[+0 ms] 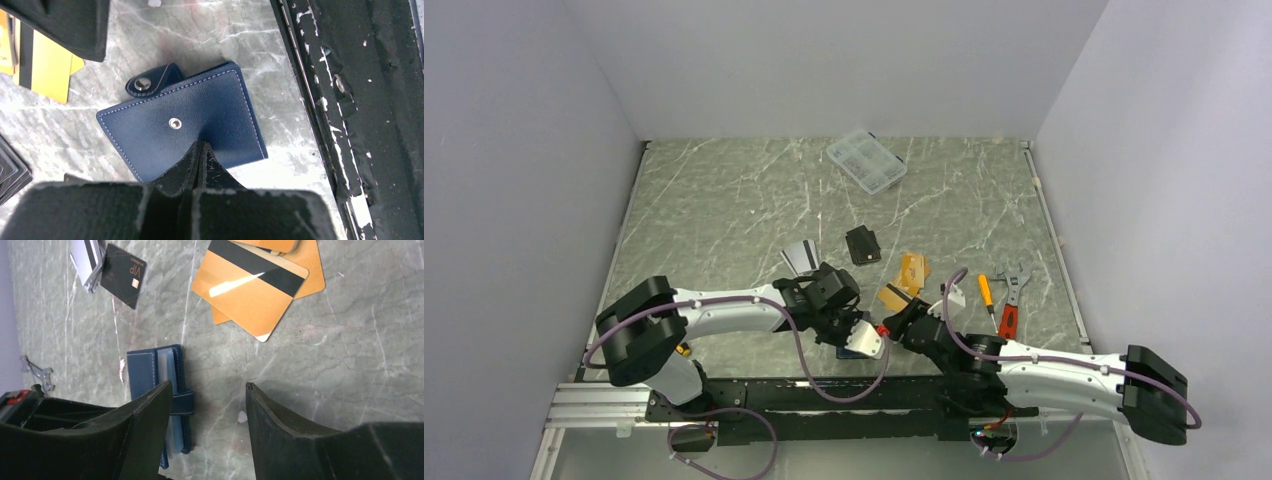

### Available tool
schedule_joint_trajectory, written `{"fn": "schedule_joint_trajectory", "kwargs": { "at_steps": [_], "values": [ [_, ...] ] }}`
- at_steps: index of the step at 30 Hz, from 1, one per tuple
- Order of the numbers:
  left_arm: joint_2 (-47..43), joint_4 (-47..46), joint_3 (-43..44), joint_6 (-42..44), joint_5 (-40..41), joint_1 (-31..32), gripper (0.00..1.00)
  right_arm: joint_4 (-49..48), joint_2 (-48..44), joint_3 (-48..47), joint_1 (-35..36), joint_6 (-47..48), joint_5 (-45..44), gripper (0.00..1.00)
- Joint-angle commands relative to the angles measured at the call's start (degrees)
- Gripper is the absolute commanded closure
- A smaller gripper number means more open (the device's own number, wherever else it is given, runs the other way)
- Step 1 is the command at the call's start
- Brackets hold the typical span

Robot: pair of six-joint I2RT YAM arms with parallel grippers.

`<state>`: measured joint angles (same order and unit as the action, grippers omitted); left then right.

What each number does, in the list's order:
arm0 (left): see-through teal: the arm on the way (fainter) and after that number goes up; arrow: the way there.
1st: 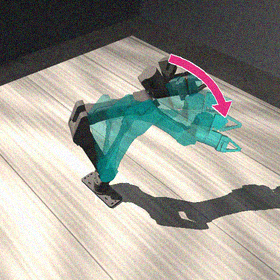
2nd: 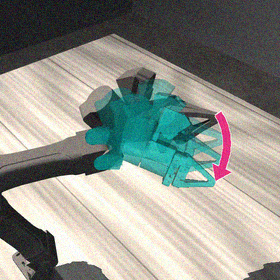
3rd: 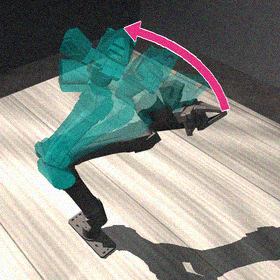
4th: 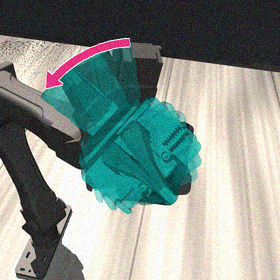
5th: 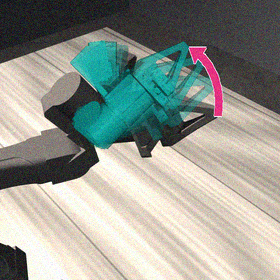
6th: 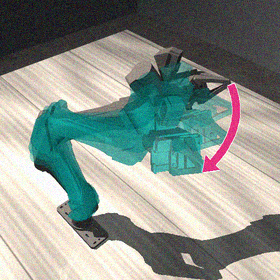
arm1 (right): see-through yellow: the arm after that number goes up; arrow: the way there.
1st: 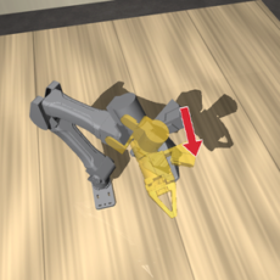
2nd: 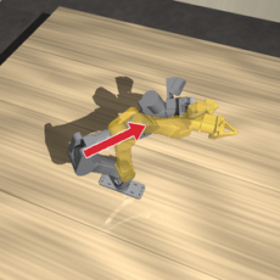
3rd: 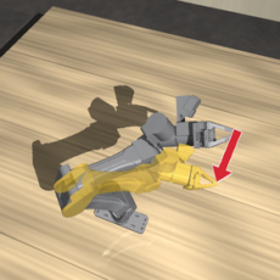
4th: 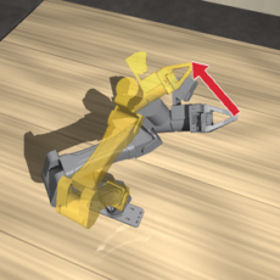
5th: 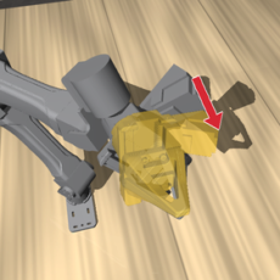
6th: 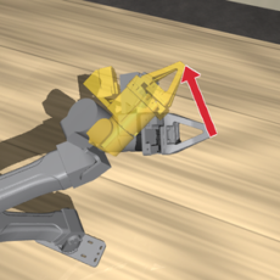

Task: Put the credit cards into the card holder
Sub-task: Close the card holder at the center of the board.

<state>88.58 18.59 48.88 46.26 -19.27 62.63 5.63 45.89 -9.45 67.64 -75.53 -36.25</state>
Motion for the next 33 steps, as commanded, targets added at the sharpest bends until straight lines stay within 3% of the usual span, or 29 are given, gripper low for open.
{"fn": "schedule_joint_trajectory", "kwargs": {
  "at_steps": [1, 7, 14, 22, 33],
  "values": [
    [-3.9, 4.32, 2.52, -0.61, 1.17, 0.26, 1.0, 5.83, -0.91, -5.75, -4.91, 3.78, 8.36, 0.41],
    [-6.11, 8.45, 4.14, -2.56, -2.62, 1.11, 1.0, 11.6, 6.47, -15.54, -11.14, 8.51, 18.77, 0.39],
    [-6.53, 3.15, -2.0, -1.53, 0.18, 4.94, 1.0, 19.86, 17.91, -28.03, -13.75, 11.71, 29.0, 0.44],
    [-5.55, -4.11, -6.9, 0.95, 7.03, 8.76, 1.0, 25.33, 21.86, -31.92, -15.15, 12.94, 34.23, 0.52],
    [-6.99, 2.88, -1.55, 3.04, 5.21, 8.91, 1.0, 28.86, 29.06, -36.62, -16.15, 17.18, 33.97, 0.62]
  ]
}}
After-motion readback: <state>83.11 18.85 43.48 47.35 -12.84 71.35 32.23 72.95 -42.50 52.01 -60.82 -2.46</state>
